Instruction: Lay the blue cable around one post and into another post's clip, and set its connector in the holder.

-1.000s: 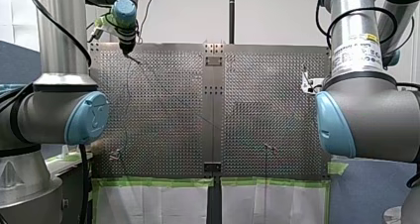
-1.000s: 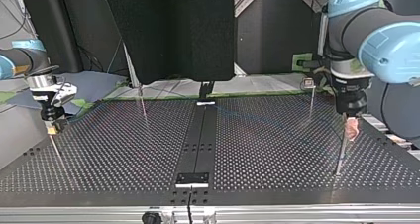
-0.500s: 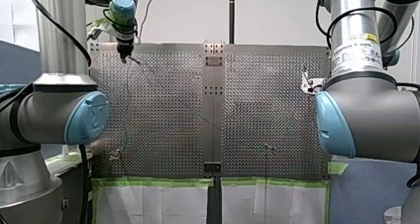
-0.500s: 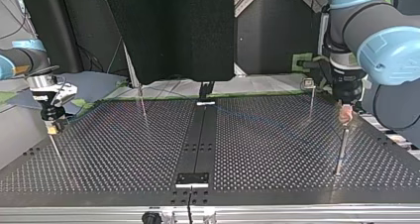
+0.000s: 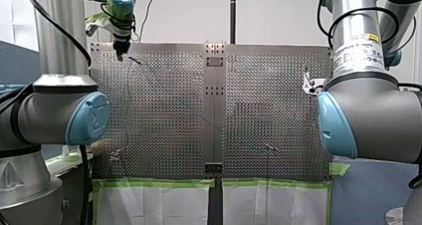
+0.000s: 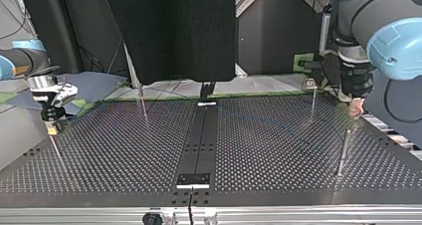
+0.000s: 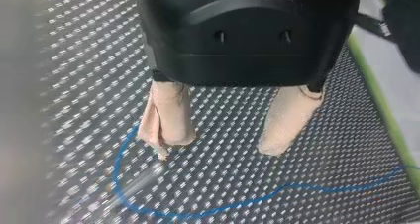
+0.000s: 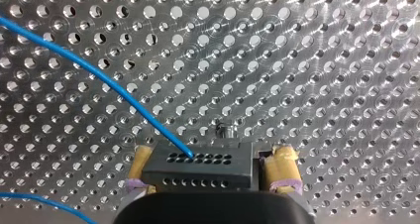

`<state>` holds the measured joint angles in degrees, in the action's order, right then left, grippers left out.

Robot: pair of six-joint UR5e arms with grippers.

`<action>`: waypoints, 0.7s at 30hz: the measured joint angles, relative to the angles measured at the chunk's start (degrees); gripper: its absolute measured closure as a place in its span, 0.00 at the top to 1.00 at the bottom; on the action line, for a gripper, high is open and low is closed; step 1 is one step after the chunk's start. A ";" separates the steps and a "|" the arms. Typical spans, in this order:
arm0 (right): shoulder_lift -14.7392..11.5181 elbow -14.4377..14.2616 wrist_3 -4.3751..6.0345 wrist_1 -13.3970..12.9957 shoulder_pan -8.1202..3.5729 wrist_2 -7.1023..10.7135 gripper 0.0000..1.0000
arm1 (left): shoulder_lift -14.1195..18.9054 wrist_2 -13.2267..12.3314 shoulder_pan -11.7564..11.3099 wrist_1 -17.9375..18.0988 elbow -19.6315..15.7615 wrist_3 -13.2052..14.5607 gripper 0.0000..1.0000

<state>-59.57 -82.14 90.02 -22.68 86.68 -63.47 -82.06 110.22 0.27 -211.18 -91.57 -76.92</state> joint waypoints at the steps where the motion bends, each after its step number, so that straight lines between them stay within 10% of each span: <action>1: 0.00 0.00 0.00 0.00 0.00 0.00 0.98 | 0.28 0.24 -0.08 0.45 -0.01 -0.27 0.98; 21: -0.01 0.00 -0.08 0.19 0.00 0.01 0.98 | 1.17 0.82 -0.74 1.91 -0.06 -1.33 0.98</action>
<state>-59.58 -82.14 89.94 -22.49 86.68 -63.46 -80.89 111.05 -0.46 -209.27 -91.62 -78.25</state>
